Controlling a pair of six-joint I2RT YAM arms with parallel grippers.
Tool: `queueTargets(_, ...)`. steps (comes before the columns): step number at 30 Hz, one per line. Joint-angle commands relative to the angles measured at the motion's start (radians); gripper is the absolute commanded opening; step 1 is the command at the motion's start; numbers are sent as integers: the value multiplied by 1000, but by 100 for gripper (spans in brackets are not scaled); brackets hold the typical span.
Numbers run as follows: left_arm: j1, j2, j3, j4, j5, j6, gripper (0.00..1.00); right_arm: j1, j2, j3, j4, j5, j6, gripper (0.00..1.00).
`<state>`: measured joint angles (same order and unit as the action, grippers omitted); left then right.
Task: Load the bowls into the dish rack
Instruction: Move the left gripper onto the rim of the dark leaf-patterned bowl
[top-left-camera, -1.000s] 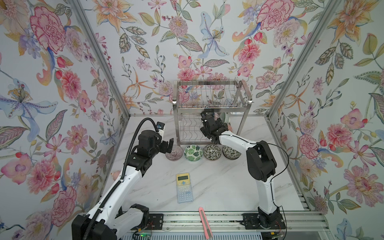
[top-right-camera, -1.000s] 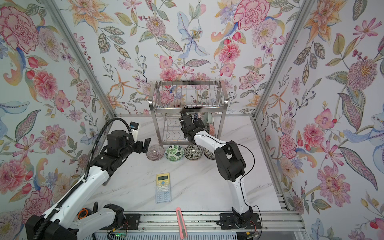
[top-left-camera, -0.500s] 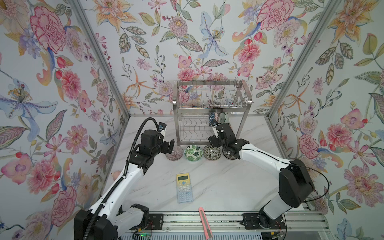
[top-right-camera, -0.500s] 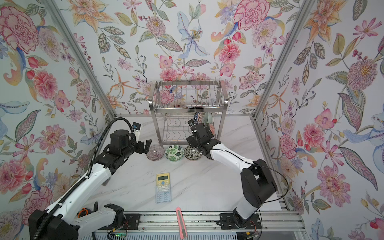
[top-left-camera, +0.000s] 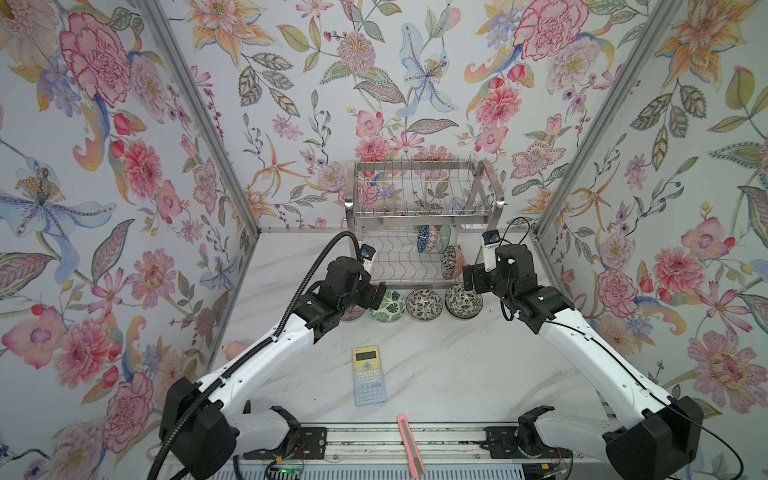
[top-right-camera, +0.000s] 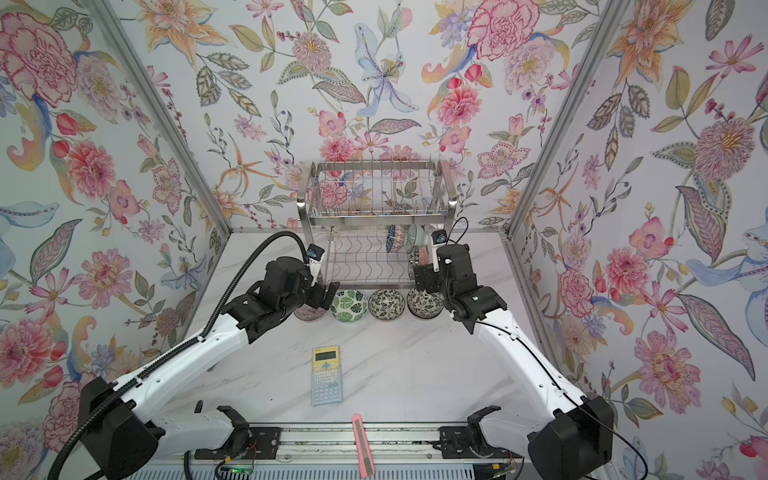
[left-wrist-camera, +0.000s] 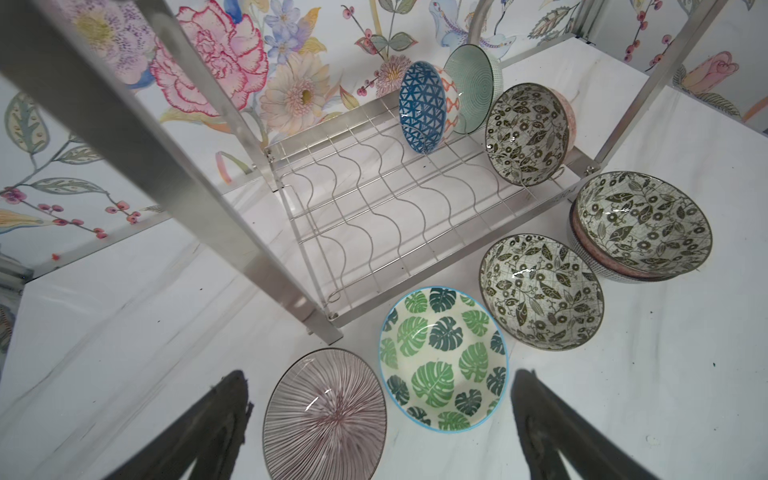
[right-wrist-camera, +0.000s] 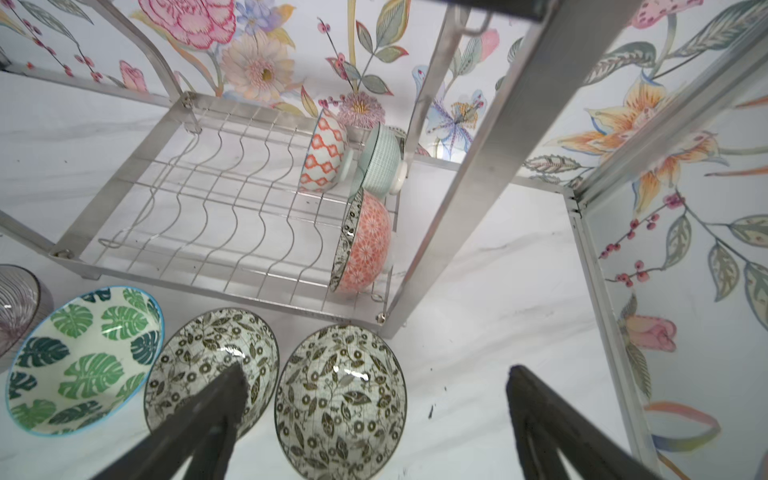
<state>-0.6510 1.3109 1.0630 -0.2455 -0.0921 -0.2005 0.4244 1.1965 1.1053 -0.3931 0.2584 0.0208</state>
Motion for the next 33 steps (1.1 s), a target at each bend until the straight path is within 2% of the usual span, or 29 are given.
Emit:
queueTargets(1,-56,87,29,94,-30,-66,99,-3,-87,44,-153,29,21,99)
queueTargets(6,-131,235,99,164,-16,-88,99,-4,-179,44,-265,47,38,99)
queueTargets(13,-195,421,208,208,58,-100,99,-36,-188,-65,-237,26,44,99)
queueTargets(20,-221,508,241,258,120,-138,99,-76,-138,-76,-201,-49,69,99)
queueTargets(30,-241,633,377,225,161,-123,99,-83,-146,-76,-201,-44,69,99)
queueTargets(33,-240,685,445,186,166,-123,96,-83,-146,-74,-201,-38,70,99)
